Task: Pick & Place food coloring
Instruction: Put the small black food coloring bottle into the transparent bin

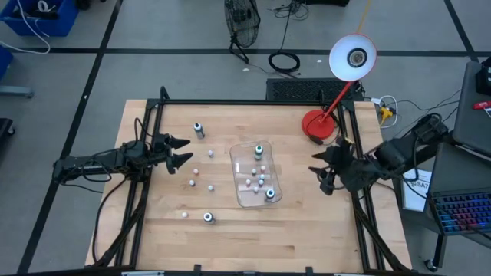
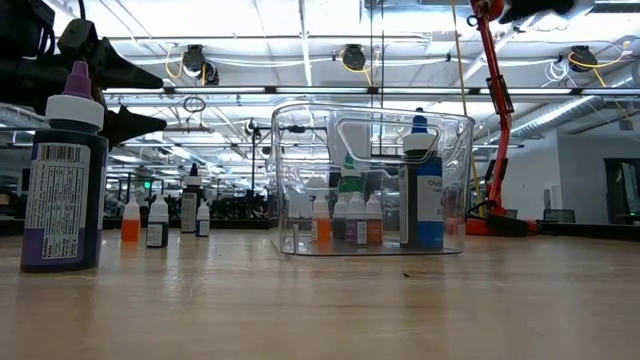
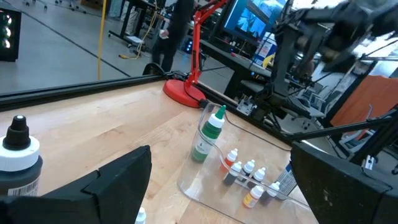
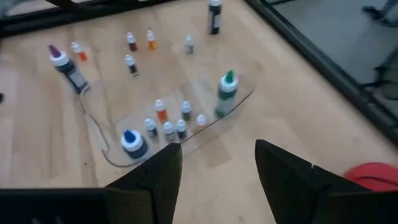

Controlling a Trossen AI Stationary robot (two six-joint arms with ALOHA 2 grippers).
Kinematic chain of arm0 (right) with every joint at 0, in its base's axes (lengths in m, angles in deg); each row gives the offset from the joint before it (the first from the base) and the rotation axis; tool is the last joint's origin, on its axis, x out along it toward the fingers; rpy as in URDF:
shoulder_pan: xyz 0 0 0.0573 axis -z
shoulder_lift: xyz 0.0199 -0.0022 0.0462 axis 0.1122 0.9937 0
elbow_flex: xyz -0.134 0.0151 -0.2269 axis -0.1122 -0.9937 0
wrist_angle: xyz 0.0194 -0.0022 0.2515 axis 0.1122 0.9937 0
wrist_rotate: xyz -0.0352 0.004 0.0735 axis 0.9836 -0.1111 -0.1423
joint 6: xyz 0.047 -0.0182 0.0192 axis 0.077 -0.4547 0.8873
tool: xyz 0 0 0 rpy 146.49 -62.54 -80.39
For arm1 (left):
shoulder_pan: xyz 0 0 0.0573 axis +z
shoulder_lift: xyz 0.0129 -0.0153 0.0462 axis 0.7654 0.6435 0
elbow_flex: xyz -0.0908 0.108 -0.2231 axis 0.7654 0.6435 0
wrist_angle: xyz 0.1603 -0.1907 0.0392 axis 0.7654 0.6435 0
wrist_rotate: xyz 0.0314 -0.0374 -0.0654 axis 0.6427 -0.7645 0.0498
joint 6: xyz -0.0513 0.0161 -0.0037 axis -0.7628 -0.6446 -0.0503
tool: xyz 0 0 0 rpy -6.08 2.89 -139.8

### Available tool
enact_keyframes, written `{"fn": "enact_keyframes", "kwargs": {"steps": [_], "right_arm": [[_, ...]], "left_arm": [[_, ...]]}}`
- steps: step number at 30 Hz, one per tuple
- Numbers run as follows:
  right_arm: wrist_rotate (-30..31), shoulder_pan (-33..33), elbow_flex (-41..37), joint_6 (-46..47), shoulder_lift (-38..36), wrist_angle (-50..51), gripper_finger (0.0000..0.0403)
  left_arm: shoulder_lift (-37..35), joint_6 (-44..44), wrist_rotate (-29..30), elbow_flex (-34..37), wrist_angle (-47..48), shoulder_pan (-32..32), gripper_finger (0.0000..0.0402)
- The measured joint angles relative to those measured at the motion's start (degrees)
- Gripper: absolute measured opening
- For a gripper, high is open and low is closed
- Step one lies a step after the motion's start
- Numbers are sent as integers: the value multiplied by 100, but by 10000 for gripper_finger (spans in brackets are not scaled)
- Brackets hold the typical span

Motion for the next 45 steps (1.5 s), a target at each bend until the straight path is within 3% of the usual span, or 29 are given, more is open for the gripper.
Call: {"fn": "enact_keyframes", "kwargs": {"steps": [4, 10, 14, 18, 27, 35, 45], "right_arm": [[-15, -1, -1871, -191, -703, -1815, 193], [-219, 115, -4352, -2093, -1515, -5540, 194], [-1122, 547, -5409, -2951, -2273, -7558, 193], [-2164, 1136, -6055, -3399, -2972, -8445, 190], [-3612, 2136, -6191, -3685, -3826, -8100, 194], [-3637, 2493, -6077, -3894, -4403, -6932, 190], [-3633, 2489, -6082, -3897, -4361, -6308, 191]], "left_arm": [[-1, 0, -2, -1, -2, 0, 379], [-1, 0, 0, 0, -1, -1, 379], [-1, 0, 0, 0, 0, -1, 379], [0, 0, 0, 1, -2, -2, 379], [-1, 0, 0, -1, 0, 0, 379], [0, 0, -2, -1, 0, -1, 379], [1, 0, -2, 1, 0, -2, 379]]}}
